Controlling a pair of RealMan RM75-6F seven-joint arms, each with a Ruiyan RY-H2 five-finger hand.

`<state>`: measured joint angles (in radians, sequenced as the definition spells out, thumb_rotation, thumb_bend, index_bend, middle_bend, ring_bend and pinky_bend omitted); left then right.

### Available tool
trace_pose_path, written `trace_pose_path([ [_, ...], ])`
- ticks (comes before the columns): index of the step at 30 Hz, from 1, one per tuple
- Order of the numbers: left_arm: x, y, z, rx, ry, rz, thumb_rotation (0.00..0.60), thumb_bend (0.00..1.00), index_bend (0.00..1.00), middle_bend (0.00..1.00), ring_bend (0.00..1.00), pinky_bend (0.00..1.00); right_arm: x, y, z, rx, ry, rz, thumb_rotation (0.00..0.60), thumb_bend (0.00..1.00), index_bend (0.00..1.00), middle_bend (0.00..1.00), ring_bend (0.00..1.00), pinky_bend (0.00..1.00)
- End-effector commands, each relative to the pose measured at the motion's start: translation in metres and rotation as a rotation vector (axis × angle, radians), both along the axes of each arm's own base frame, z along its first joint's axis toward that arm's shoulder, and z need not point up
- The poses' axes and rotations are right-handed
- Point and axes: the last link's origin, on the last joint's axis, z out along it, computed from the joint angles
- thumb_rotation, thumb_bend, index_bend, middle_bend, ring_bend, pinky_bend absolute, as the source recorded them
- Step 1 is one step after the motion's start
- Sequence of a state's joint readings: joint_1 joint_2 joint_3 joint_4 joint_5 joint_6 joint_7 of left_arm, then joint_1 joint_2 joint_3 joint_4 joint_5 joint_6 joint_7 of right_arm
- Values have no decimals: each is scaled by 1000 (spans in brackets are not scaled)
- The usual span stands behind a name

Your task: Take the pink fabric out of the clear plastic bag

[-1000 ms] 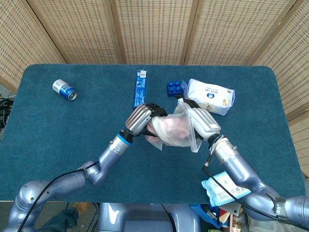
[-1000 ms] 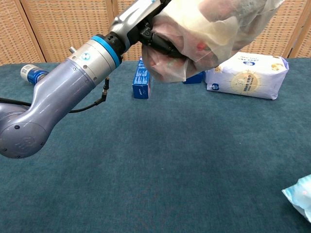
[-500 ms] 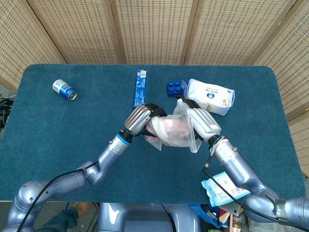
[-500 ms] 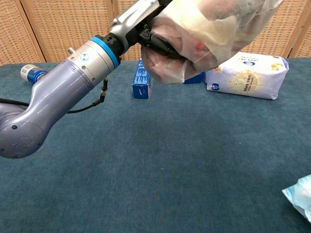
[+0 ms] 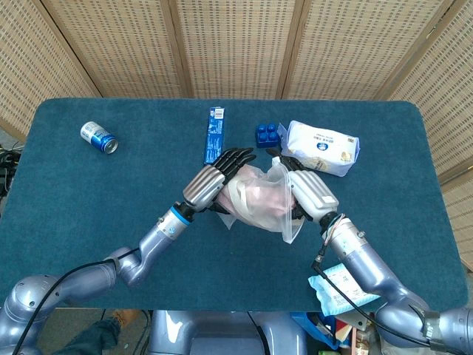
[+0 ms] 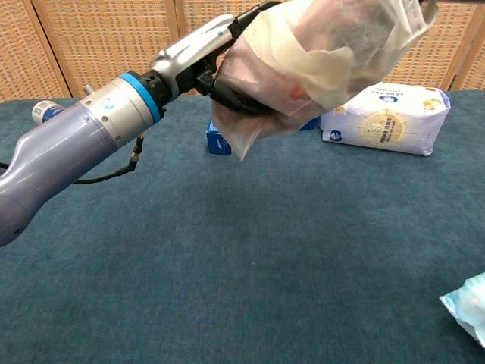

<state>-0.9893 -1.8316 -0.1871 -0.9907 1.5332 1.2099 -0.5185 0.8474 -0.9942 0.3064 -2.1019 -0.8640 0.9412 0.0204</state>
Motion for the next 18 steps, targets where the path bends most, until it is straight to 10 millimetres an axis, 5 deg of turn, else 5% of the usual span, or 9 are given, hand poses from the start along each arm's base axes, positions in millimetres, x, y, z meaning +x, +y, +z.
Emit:
trace_pose_path([
  [1,-16,-4,3,-6,4,22,600,233,0,0,0,0,-2,6,-9,32,-10,9,600,630,741,0,0,0],
  [6,-45,-9,10,0,23,46,600,233,0,0,0,0,-4,12,-27,74,11,39,600,630,741,0,0,0],
  [9,-80,-19,22,6,57,65,600,233,0,0,0,0,0,14,-47,123,17,56,600,630,741,0,0,0],
  [18,-129,-33,39,-5,181,104,600,227,0,0,0,0,4,15,-84,182,38,52,600,630,741,0,0,0],
])
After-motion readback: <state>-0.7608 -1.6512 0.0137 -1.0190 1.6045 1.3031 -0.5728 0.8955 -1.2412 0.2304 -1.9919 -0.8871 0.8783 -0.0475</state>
